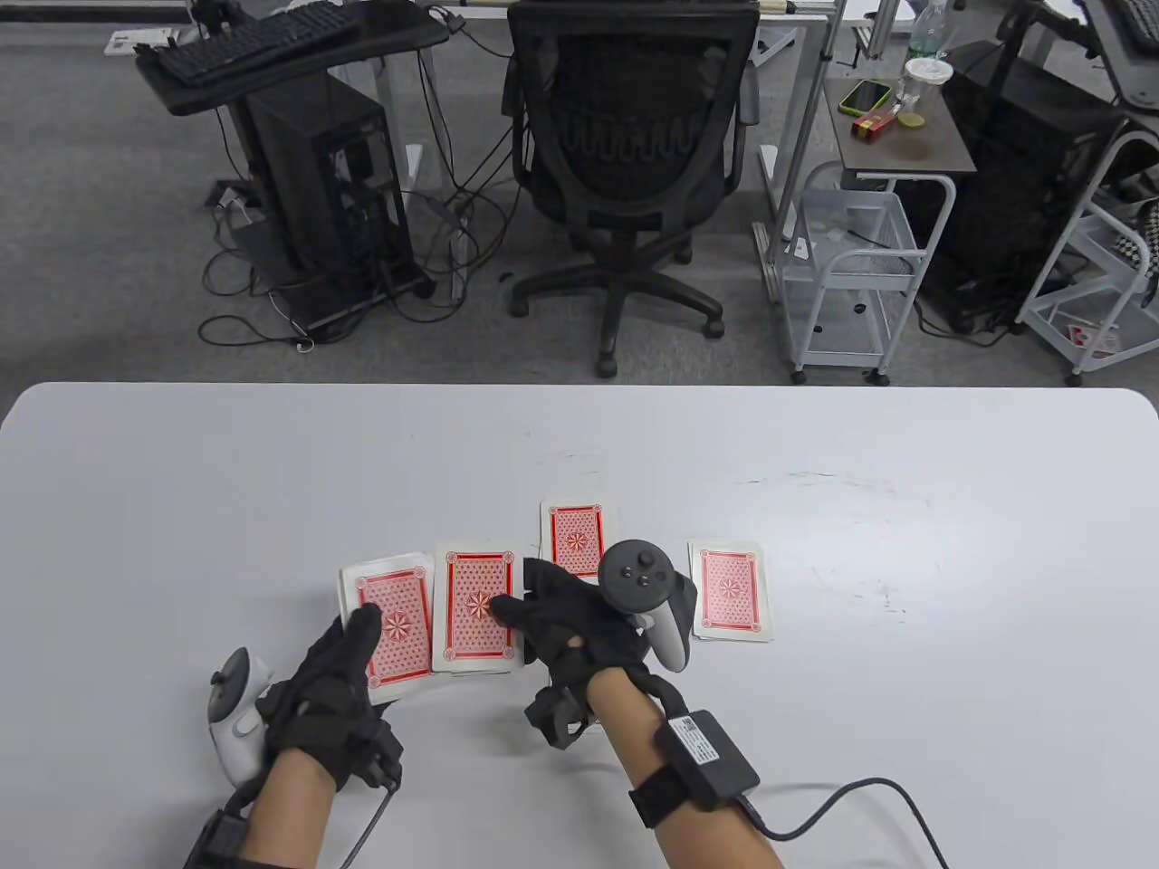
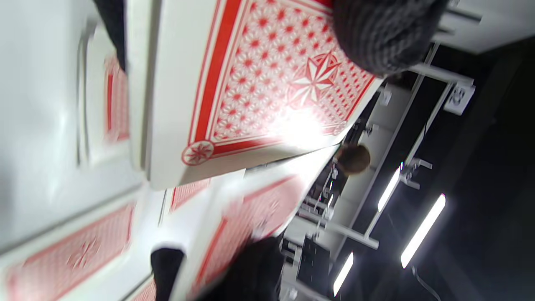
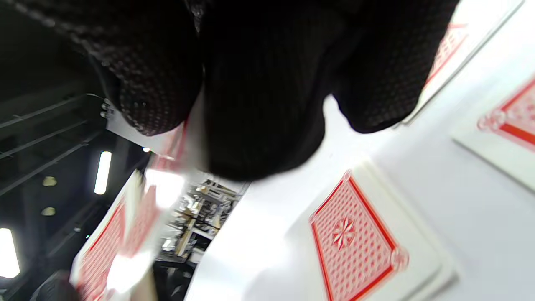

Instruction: Four-player card dealing with fan arrangement

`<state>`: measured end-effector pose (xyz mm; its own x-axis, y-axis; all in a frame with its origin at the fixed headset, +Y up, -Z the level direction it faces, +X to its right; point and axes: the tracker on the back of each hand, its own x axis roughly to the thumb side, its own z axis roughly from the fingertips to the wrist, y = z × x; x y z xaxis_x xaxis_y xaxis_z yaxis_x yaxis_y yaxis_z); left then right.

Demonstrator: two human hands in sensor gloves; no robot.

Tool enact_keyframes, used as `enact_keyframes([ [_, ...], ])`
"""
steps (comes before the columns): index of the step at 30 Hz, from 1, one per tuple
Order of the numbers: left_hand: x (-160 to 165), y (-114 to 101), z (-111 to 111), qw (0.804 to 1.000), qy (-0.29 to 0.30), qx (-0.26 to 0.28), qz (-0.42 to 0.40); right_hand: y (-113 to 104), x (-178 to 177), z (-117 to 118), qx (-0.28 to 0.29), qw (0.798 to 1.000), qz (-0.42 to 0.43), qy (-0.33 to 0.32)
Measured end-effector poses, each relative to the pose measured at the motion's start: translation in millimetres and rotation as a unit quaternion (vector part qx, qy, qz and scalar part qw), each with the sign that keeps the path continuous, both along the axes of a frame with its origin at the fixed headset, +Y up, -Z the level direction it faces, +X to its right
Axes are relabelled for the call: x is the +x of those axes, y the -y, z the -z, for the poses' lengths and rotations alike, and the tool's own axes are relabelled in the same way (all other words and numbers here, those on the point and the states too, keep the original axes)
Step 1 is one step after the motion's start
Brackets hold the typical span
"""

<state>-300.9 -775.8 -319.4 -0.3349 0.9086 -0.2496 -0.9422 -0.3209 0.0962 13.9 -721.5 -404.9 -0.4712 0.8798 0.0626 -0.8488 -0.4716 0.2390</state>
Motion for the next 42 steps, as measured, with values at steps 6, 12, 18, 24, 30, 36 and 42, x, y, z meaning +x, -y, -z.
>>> enact_keyframes([
  [6,-25.3,4.2,-0.3,0.999,-0.047,-0.016,-0.011,9.2,-39.8,33.8,-0.034,0.988,-0.151,-0.021],
  [12,-18.6,2.7,2.4,0.999,-0.027,0.009,-0.024,22.4,-93.0,40.6,0.002,0.912,-0.406,-0.057],
  [18,-10.7,0.9,3.4,1.0,-0.009,0.022,-0.02,35.8,-104.1,37.7,0.011,0.836,-0.543,-0.07],
  [24,-7.4,4.0,4.3,1.0,-0.004,0.017,-0.018,-2.7,-71.1,24.0,0.008,0.942,-0.325,-0.078],
  [30,9.2,5.3,4.3,0.999,0.023,0.017,-0.021,-16.2,-67.5,3.0,0.035,0.985,-0.077,-0.147],
  [36,23.6,5.8,-0.5,0.999,0.031,0.019,-0.026,-13.7,-67.8,-5.5,0.097,0.986,-0.053,-0.128],
  [42,27.7,7.9,1.1,0.997,0.053,0.018,-0.046,-11.7,-49.6,6.5,0.052,0.99,-0.002,-0.133],
])
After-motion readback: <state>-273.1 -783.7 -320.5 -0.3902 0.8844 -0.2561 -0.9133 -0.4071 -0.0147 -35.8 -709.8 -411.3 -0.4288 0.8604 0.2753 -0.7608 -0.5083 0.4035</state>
